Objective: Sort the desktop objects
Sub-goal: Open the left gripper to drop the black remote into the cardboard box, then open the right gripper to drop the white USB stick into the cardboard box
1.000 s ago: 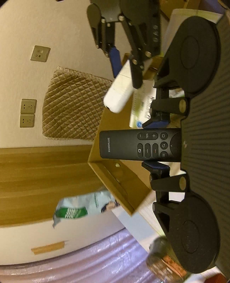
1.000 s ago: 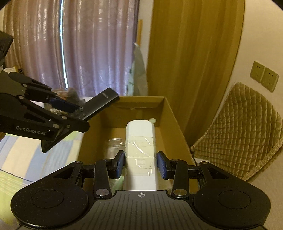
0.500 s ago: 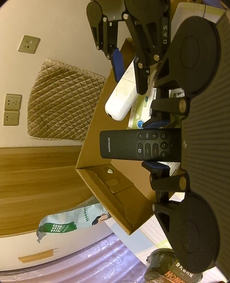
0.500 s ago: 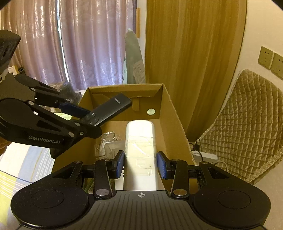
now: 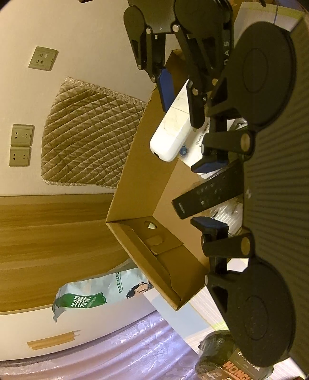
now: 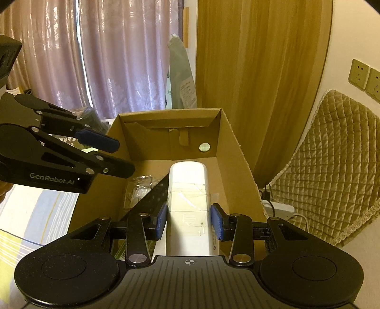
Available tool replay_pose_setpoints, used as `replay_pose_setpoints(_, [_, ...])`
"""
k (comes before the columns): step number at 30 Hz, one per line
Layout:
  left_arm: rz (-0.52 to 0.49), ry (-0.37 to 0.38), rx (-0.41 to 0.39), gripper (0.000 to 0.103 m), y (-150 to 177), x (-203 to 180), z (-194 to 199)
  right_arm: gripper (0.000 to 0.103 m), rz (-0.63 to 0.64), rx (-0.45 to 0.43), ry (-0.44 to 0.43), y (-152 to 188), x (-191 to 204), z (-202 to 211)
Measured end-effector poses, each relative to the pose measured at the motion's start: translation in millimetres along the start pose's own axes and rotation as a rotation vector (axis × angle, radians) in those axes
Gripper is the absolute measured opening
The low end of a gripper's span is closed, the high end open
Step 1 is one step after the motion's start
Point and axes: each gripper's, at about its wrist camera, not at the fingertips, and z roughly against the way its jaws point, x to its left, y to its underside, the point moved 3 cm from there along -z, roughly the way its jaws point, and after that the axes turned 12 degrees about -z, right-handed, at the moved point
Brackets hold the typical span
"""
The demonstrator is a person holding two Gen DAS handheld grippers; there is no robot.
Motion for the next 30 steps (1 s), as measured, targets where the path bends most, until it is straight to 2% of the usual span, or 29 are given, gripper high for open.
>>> replay_pose_setpoints(11, [0.007, -0.007, -0.003, 0.035, 1, 0, 8, 0.039, 0.002, -0.009, 0.002, -2, 0, 2])
replay_pose_setpoints(14, [0.010, -0.009, -0.006, 0.043, 2, 0, 10, 0.039, 0.005, -0.016, 0.001, -2, 0, 3])
replay_pose_setpoints(28, [0.024, -0.016, 0.004, 0.045, 5, -5, 20, 0.039, 0.013, -0.033, -0.003, -2, 2, 10])
replay_pose_setpoints(29, [0.028, -0.020, 0.004, 0.045, 6, -5, 22, 0.047, 0.013, -0.033, -0.004, -2, 3, 11])
replay_pose_setpoints(30, [0.032, -0.024, 0.005, 0.047, 6, -6, 24, 0.082, 0.013, -0.037, -0.005, -2, 3, 12])
